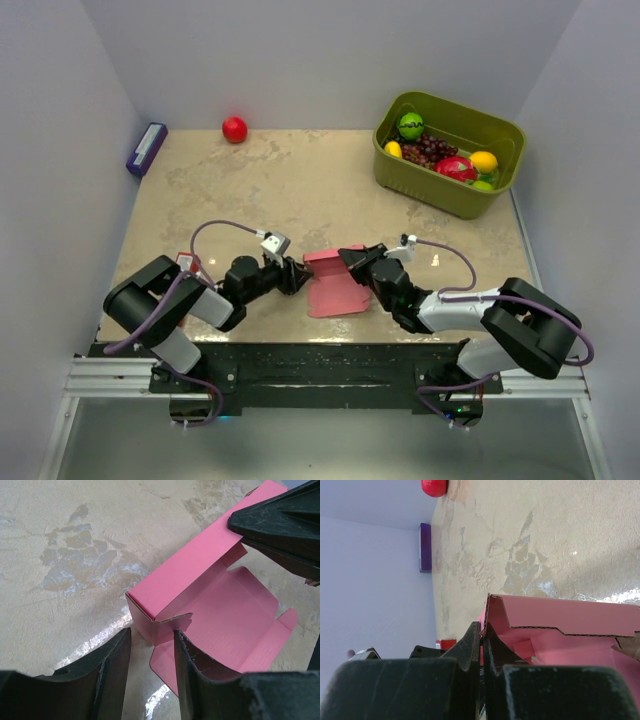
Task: Fold the paper box
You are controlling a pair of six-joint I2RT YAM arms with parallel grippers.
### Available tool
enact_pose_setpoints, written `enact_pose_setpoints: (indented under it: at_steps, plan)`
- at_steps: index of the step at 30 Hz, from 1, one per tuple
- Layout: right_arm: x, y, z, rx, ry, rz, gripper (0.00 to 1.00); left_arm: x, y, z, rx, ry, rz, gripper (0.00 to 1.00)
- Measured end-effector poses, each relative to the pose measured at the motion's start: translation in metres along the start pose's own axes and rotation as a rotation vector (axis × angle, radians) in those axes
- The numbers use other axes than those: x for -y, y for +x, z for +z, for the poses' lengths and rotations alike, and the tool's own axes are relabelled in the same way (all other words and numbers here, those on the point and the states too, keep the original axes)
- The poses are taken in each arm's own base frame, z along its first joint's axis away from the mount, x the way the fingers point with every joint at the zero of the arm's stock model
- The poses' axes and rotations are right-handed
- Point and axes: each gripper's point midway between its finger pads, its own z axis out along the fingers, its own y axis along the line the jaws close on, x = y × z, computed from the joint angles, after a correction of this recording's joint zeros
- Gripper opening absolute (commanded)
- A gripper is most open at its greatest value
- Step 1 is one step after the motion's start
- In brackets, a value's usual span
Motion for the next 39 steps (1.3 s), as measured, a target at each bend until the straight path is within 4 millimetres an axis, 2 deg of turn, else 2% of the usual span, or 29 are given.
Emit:
enact_pose_setpoints:
  at_steps: [16,25,39]
  plan:
    - [0.0,-0.001,0.0,0.002,-0.005,0.003,0.0,-0.01,-0.002,0.002,0.05,-0.057,-0.02,0.42]
    - [-0.001,0.001,0.002,0.002,-0.012,0.007,0.0,-0.014,-0.003,0.004,0.063,-0.087,-0.016,0.45]
    - [-0.004,0.0,0.002,0.005,-0.023,0.017,0.0,-0.018,-0.013,0.012,0.094,-0.122,0.027,0.31]
